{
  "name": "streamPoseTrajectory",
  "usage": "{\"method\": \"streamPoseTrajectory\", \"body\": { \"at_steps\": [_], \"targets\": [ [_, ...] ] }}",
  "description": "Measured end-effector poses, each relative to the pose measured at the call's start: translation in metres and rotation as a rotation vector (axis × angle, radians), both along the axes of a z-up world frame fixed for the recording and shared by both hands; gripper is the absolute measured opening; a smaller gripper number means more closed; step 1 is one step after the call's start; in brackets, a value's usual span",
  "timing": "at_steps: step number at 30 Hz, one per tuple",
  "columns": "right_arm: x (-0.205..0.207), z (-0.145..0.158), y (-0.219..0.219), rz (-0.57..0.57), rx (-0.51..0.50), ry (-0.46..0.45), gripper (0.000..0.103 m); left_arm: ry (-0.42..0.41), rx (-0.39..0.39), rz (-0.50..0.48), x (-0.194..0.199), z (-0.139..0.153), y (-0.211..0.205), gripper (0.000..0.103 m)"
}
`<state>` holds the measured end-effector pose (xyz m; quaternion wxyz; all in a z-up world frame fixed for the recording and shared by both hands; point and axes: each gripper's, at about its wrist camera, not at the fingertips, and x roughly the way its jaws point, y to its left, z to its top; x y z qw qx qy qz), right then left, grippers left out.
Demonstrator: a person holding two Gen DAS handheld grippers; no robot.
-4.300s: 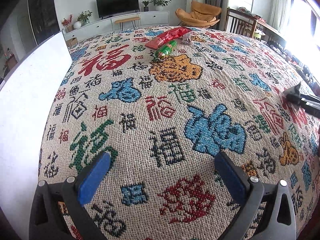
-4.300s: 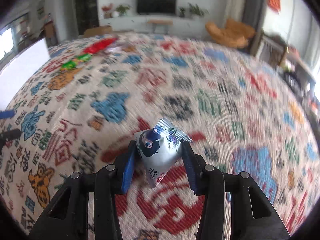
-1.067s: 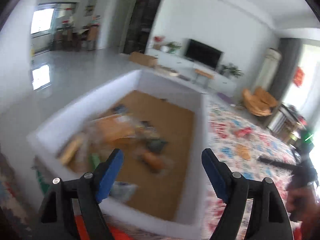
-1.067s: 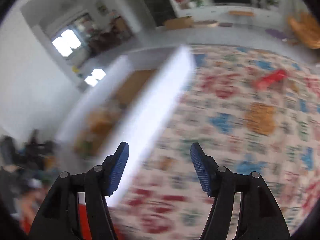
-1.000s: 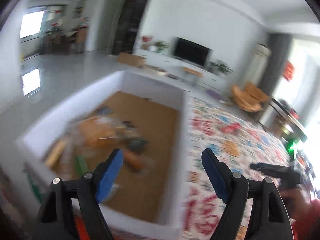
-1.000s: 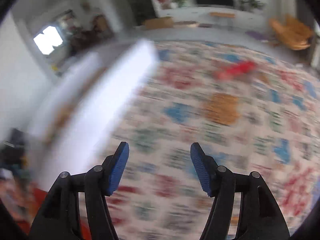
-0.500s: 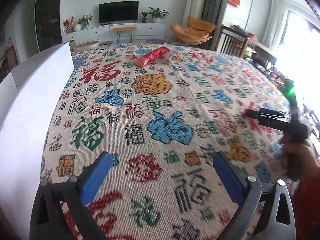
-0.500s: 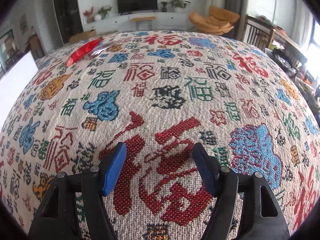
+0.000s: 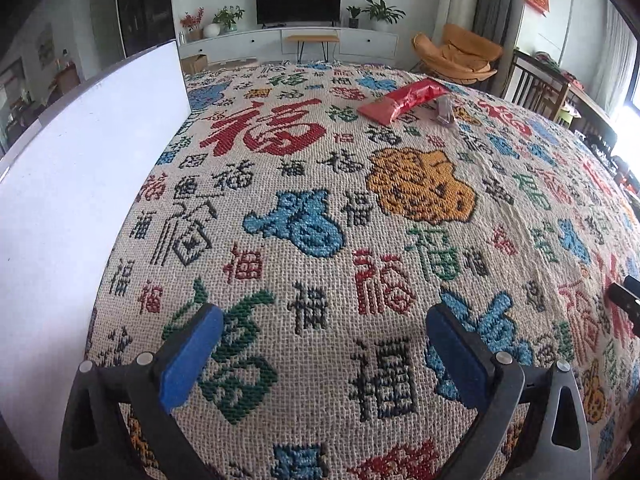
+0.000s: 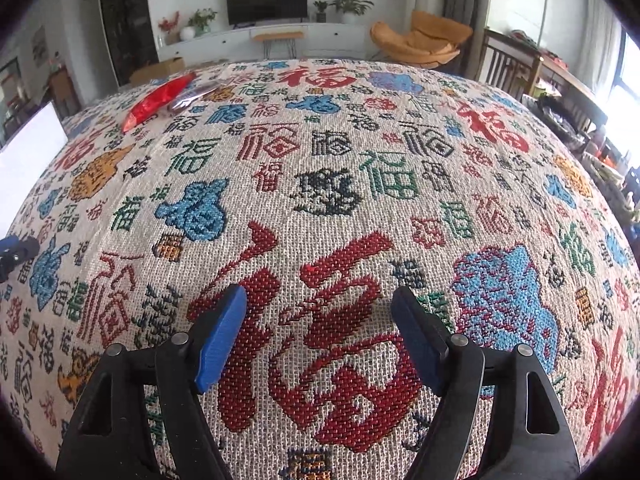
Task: Organize snacks
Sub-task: 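Bring both tools back over the remaining red packet on the bed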
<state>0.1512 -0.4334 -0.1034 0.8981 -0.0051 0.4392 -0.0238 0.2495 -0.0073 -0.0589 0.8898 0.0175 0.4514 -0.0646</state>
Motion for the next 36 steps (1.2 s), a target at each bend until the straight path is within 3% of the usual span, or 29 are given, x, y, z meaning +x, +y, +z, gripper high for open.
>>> {"method": "streamPoseTrajectory", "body": {
  "at_steps": [2, 21, 26, 29, 33, 36],
  "targets": [
    [0.000, 0.000, 0.000, 0.000, 0.001, 0.000, 0.078, 0.000, 0.032, -0.004, 0.000, -0.001, -0.004, 0.103],
    [-0.002, -0.001, 0.000, -0.015, -0.006, 0.003, 0.082, 0.000, 0.024, -0.003, 0.000, -0.001, -0.002, 0.103],
    [0.007, -0.001, 0.000, 0.033, 0.019, 0.030, 0.090, -0.001, 0.026, 0.000, -0.001, -0.001, -0.002, 0.103],
    [0.036, 0.007, 0.007, 0.139, -0.016, 0.088, 0.088, -0.001, 0.026, 0.000, -0.001, -0.001, -0.002, 0.103],
    [0.100, 0.035, 0.054, 0.222, -0.013, 0.035, 0.086, -0.001, 0.026, 0.000, -0.001, -0.001, -0.002, 0.103],
    [0.158, 0.040, 0.093, 0.238, 0.022, 0.045, 0.086, -0.001, 0.026, 0.000, -0.001, -0.001, -0.003, 0.103]
  ]
}}
